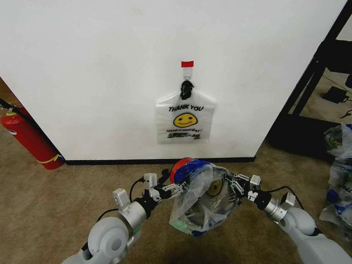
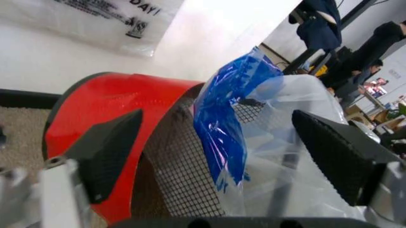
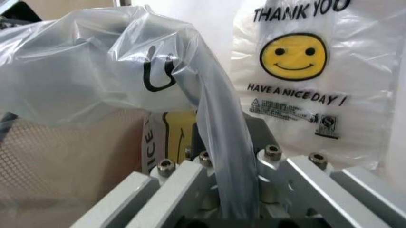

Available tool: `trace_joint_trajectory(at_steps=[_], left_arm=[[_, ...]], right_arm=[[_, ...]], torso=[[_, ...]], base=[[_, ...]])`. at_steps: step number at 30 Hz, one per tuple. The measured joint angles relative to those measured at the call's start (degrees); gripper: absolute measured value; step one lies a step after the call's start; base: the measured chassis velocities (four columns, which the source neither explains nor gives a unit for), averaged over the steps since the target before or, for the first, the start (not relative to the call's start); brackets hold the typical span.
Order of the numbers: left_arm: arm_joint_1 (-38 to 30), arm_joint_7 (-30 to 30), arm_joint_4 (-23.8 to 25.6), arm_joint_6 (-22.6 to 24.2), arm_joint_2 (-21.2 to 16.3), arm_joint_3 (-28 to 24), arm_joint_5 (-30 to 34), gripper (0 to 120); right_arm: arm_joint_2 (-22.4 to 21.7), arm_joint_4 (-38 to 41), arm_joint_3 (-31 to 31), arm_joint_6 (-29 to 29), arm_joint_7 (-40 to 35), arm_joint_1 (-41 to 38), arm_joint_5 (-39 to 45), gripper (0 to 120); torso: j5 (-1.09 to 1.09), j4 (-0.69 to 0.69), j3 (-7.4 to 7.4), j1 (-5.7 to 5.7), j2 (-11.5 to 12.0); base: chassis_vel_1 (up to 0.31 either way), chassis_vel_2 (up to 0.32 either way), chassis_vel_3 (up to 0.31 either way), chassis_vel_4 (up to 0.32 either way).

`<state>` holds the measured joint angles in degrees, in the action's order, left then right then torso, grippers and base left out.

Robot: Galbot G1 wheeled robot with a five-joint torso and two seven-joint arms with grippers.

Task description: Pick up the garbage bag from the wall and place it over the trash bin.

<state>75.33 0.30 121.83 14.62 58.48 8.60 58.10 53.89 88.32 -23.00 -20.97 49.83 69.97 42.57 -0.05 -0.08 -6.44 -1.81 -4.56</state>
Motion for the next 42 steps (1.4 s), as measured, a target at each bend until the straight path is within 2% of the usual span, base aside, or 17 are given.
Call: trace_joint_trajectory(at_steps=[5, 6, 11, 13, 20, 21, 23, 24, 27, 42], left_arm=[[0.2, 0.4, 0.0, -0.1, 0.3, 0.1, 0.0, 70], [0.2, 0.4, 0.0, -0.1, 0.3, 0.1, 0.0, 70], [0.2, 0.6, 0.0, -0.3, 0.3, 0.1, -0.2, 47], [0.2, 0.6, 0.0, -0.3, 0.3, 0.1, -0.2, 44], [0.2, 0.7, 0.0, -0.4, 0.3, 0.1, -0.3, 14], [0.2, 0.7, 0.0, -0.4, 0.3, 0.1, -0.3, 14], [-0.9, 2.9, -2.2, -3.4, 0.4, -0.2, -1.8, 6], [-1.8, 4.0, -3.7, -4.9, 0.4, -0.3, -2.5, 1], [-2.4, 5.1, -4.6, -5.9, 0.4, -0.5, -2.8, 0], [-5.8, 11.0, -8.4, -8.1, 0.8, -1.4, -3.4, 0]], right_arm=[[0.0, 0.1, 0.0, 0.0, 0.0, 0.1, 0.3, 1], [0.0, 0.1, 0.0, 0.0, 0.0, 0.1, 0.3, 1], [0.0, 0.1, 0.0, 0.0, -0.1, 0.1, 0.3, 1], [0.0, 0.1, 0.0, 0.0, -0.1, 0.1, 0.3, 1], [0.0, 0.2, 0.0, 0.1, -0.1, 0.1, 0.4, 1], [0.0, 0.2, 0.0, 0.1, -0.1, 0.1, 0.4, 1], [-0.1, 1.0, 0.5, 1.2, 1.3, 0.6, 1.7, 1], [-0.2, 1.3, 0.7, 1.7, 2.2, 0.8, 2.3, 1], [-0.2, 1.4, 0.9, 2.2, 2.8, 0.8, 2.6, 1], [-0.2, 2.9, 2.3, 4.8, 4.9, 1.5, 6.6, 1]], torso=[[0.00, 0.00, 0.00, 0.00, 0.0], [0.00, 0.00, 0.00, 0.00, 0.0], [0.00, 0.00, 0.00, 0.00, 0.0], [0.00, 0.00, 0.00, 0.00, 0.0], [0.00, 0.00, 0.00, 0.00, 0.0], [0.00, 0.00, 0.00, 0.00, 0.0], [0.00, 0.02, 0.00, 0.00, 0.0], [-0.04, -0.03, 0.00, 0.00, 0.0], [0.02, -0.01, 0.00, 0.00, 0.0], [-0.01, 0.00, 0.00, 0.00, 0.0]], base=[[0.000, 0.000, 0.000, 0.000], [0.000, 0.000, 0.000, 0.000], [0.000, 0.000, 0.000, 0.000], [0.000, 0.000, 0.000, 0.000], [0.000, 0.000, 0.000, 0.000], [0.000, 0.000, 0.000, 0.000], [0.000, 0.000, 0.000, 0.000], [0.000, 0.000, 0.000, 0.000], [0.000, 0.000, 0.000, 0.000], [0.000, 0.000, 0.000, 0.000]])
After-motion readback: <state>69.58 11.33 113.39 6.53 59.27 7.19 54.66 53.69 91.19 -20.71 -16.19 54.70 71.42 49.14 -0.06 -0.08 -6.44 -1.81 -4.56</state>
